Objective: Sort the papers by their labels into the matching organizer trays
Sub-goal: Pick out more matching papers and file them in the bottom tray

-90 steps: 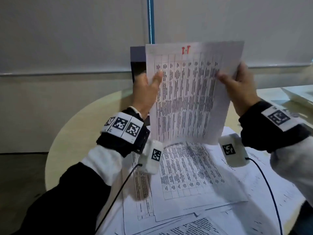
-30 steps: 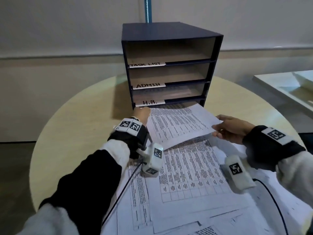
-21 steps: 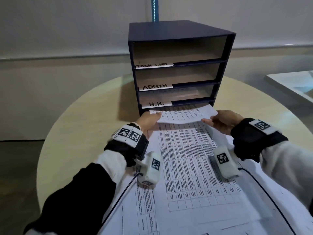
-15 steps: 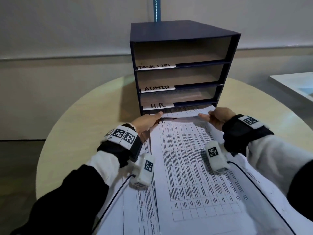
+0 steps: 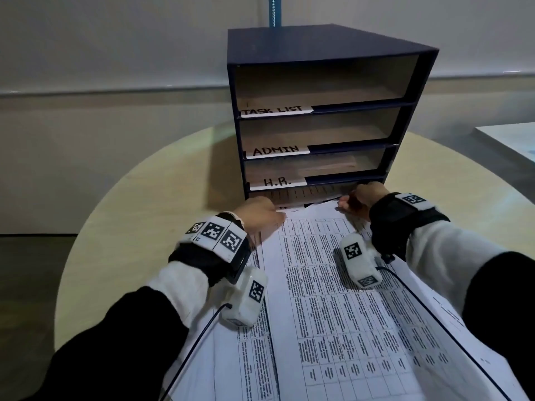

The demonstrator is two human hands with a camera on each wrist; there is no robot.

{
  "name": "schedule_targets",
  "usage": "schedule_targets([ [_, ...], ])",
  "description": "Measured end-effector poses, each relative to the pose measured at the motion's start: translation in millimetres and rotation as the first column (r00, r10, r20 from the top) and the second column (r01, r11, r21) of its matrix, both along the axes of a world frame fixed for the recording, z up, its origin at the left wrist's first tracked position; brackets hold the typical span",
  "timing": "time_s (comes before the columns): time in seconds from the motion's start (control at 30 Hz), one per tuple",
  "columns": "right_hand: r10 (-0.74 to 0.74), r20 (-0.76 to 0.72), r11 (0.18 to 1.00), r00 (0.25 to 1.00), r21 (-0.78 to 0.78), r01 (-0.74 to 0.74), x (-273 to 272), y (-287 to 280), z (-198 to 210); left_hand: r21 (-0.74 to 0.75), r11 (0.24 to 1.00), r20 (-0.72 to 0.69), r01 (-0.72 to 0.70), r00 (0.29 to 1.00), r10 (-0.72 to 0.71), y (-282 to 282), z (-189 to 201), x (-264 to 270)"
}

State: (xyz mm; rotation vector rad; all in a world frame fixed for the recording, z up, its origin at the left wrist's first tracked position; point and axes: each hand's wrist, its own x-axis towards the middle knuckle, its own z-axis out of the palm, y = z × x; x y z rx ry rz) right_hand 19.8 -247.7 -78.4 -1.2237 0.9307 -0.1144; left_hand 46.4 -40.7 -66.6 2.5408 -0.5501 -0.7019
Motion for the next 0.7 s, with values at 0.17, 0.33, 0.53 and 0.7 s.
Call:
schedule_targets([
  [0.17,0.09,-0.07,0.987,0.994,-0.125,-0.098,7.4,2.7,2.1,0.246,0.967,0.015,0.069,0.997,-0.075,-9.3,1.6,5.4],
  [0.33,0.127,-0.073,0.986,0.989,-0.104,-0.134,9.2,-0.4,-1.1,0.256,0.961,0.028,0.107,0.993,-0.118,-18.0,7.2,7.2],
  [0.53,0.14,-0.008,0.984,0.99,-0.111,-0.14,13.8,-2.6,-7.1,0.247,0.964,0.019,0.102,0.994,-0.11,-20.7,7.7,8.1],
  [0.7,0.059,0.022,0.987,0.998,-0.151,-0.055,17.6,-5.5,-11.3,0.406,0.91,0.028,0.087,0.994,-0.108,-23.4,11.2,5.0],
])
